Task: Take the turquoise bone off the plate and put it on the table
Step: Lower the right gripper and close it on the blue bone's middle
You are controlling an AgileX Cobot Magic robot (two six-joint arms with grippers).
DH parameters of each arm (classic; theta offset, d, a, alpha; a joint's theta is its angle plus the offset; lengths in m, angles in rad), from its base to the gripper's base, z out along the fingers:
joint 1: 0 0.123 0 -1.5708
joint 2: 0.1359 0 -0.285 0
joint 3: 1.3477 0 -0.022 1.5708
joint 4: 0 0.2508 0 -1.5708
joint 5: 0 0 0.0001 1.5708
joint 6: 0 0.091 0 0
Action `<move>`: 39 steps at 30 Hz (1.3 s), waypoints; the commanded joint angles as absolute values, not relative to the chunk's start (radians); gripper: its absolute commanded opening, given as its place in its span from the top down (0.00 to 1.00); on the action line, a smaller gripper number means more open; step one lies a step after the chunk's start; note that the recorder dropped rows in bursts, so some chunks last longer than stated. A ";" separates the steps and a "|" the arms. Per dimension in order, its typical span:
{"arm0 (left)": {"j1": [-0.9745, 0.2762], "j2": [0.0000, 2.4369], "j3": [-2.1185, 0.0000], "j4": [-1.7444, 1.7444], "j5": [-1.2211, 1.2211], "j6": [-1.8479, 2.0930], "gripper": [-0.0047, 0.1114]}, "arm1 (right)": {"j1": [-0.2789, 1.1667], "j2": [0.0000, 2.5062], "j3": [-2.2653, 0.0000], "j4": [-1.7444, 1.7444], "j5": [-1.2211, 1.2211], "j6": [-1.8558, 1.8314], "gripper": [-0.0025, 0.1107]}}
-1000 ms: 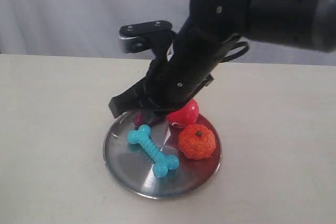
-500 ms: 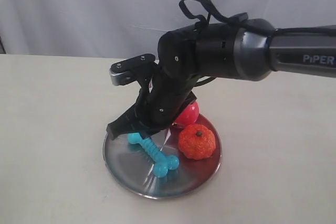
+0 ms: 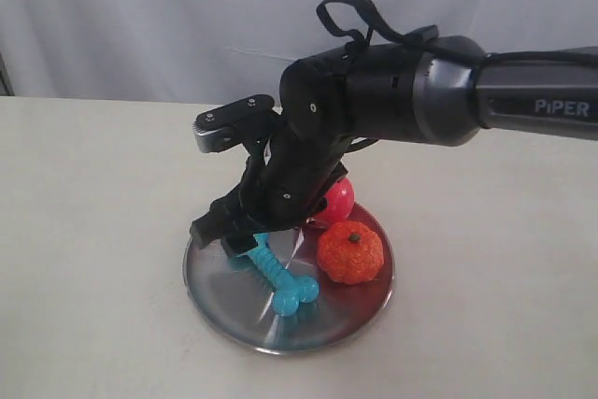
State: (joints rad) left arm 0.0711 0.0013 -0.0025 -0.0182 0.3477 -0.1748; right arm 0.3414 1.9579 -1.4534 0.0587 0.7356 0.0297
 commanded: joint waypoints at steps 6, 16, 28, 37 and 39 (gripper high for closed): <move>0.066 0.000 0.000 -0.021 0.342 -0.177 0.96 | 0.341 2.036 -1.459 -0.056 0.612 0.014 0.40; 0.066 0.000 0.000 -0.021 0.342 -0.177 0.96 | 0.330 2.094 -1.459 -0.120 0.607 0.014 0.40; 0.066 0.000 0.000 -0.021 0.342 -0.177 0.96 | 0.328 2.132 -1.459 -0.134 0.584 0.030 0.40; 0.066 0.000 0.000 -0.021 0.342 -0.177 0.96 | 0.328 2.169 -1.459 -0.134 0.576 0.041 0.49; 0.066 0.000 0.000 -0.021 0.342 -0.177 0.96 | 0.328 2.169 -1.459 -0.134 0.576 0.041 0.56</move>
State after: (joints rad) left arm 0.0711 0.0013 -0.0025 -0.0182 0.3477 -0.1748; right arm 0.3336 2.1709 -1.4554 -0.1216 0.5819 0.0340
